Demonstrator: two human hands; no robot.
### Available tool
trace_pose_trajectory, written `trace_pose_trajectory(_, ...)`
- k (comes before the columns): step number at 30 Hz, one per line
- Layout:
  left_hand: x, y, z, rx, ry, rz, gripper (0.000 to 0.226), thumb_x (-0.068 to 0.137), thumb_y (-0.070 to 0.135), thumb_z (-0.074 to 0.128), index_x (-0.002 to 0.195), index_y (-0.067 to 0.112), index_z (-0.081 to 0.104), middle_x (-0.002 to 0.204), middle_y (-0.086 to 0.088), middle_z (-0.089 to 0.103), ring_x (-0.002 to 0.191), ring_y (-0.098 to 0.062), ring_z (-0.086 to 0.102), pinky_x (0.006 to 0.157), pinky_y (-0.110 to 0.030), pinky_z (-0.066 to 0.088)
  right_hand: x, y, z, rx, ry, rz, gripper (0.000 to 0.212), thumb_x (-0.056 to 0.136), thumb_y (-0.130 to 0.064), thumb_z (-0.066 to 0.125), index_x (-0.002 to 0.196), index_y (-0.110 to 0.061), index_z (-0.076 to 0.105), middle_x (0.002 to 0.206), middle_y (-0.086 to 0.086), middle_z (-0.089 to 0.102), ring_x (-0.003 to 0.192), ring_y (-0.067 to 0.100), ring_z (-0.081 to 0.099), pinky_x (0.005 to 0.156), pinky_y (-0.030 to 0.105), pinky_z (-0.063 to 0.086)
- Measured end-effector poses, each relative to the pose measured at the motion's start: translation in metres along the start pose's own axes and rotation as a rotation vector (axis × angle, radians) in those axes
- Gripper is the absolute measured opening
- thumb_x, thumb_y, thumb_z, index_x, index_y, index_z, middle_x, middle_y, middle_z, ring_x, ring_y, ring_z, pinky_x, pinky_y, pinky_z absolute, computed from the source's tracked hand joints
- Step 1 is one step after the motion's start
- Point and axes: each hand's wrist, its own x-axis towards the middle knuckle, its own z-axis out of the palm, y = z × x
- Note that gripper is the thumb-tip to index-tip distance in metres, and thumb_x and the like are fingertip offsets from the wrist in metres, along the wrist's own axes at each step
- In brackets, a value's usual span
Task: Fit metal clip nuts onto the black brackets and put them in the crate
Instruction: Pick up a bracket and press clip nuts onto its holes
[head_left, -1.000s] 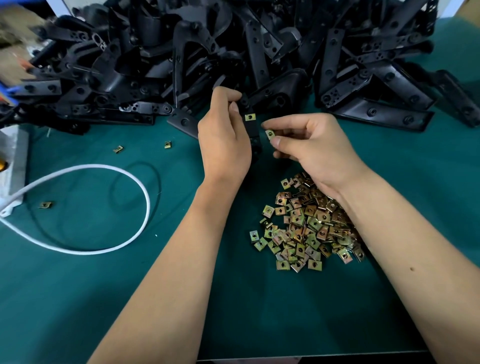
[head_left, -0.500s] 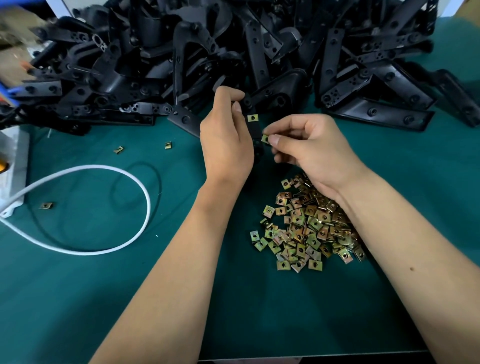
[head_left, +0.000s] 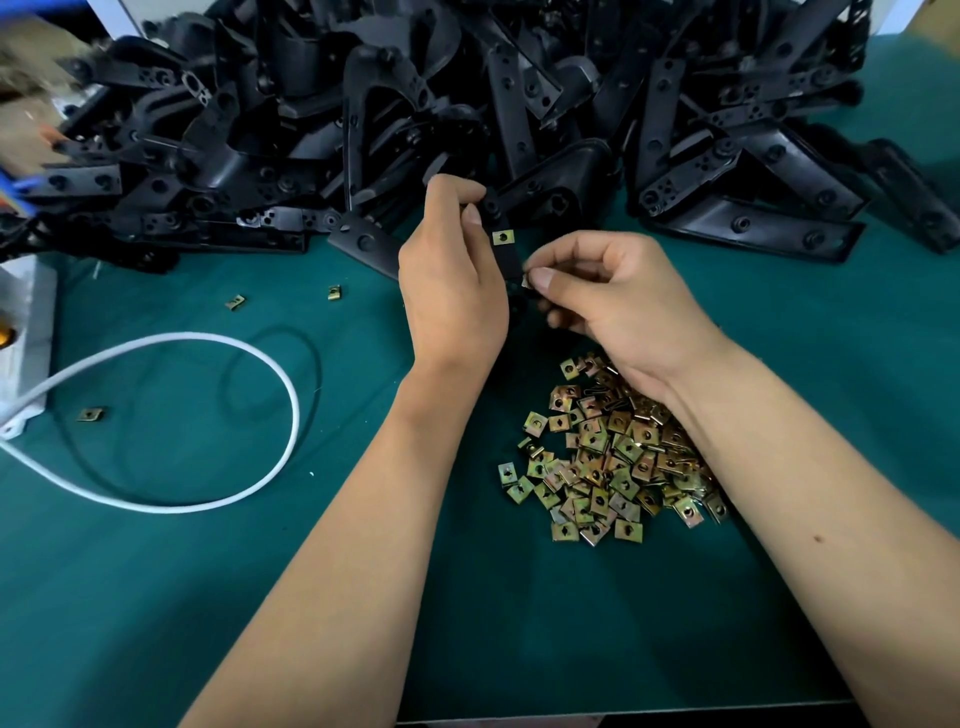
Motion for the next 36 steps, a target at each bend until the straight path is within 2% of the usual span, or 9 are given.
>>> trace_pose_trajectory(5,0.000,-0.001,0.000,0.023,0.027,-0.017,0.020,0.104,0.005,0.042,0.112,0.002,0.060,0.072,0.002,0.053,0.063,-0.013,0.043,0.057,-0.030,0.033,0.000,0.001,0.000,0.031,-0.004,0.040,0.022,0.093,0.000,0.070,0.095,-0.018,0.081,0.090,0.006,0.076,0.081,0.015,0.066,0.083,0.032,0.058)
trace_pose_trajectory(11,-0.001,0.002,0.001,0.003,0.024,-0.011,0.020,0.103,0.005,0.041,0.112,0.003,0.060,0.069,0.001,0.051,0.061,-0.014,0.042,0.056,-0.029,0.032,0.000,0.002,0.004,0.146,0.048,0.065,0.014,0.091,0.004,0.071,0.095,-0.007,0.078,0.082,0.005,0.073,0.074,0.012,0.067,0.068,0.022,0.055)
trace_pose_trajectory(18,-0.003,0.006,0.002,0.001,0.048,0.032,0.029,0.094,0.000,0.034,0.112,-0.002,0.057,0.071,0.007,0.045,0.065,-0.014,0.040,0.060,-0.026,0.028,0.000,0.000,0.004,0.183,0.052,0.099,0.012,0.087,0.005,0.074,0.092,-0.007,0.074,0.078,0.006,0.072,0.064,0.011,0.065,0.057,0.021,0.052)
trace_pose_trajectory(23,-0.004,0.010,0.001,0.032,0.045,0.034,0.029,0.090,0.000,0.034,0.111,-0.001,0.054,0.070,0.015,0.042,0.066,-0.015,0.043,0.060,-0.031,0.029,0.000,-0.004,0.001,0.146,-0.001,0.091,0.018,0.088,0.006,0.073,0.097,-0.009,0.071,0.076,0.004,0.071,0.062,0.011,0.062,0.056,0.021,0.051)
trace_pose_trajectory(27,-0.006,0.014,0.001,0.057,0.034,0.043,0.030,0.088,0.002,0.035,0.110,0.000,0.054,0.073,0.010,0.044,0.067,-0.020,0.044,0.060,-0.032,0.025,-0.001,-0.004,0.000,0.124,-0.031,0.074,0.020,0.086,0.007,0.074,0.095,-0.010,0.068,0.067,-0.001,0.068,0.059,0.011,0.060,0.052,0.020,0.049)
trace_pose_trajectory(36,-0.010,0.016,0.003,0.036,0.101,0.027,0.032,0.092,0.011,0.029,0.112,0.001,0.052,0.068,0.016,0.040,0.064,-0.018,0.044,0.059,-0.031,0.025,0.001,-0.001,0.001,0.100,-0.075,0.067,0.020,0.086,-0.001,0.078,0.102,-0.012,0.071,0.067,-0.005,0.068,0.056,0.008,0.059,0.053,0.017,0.042)
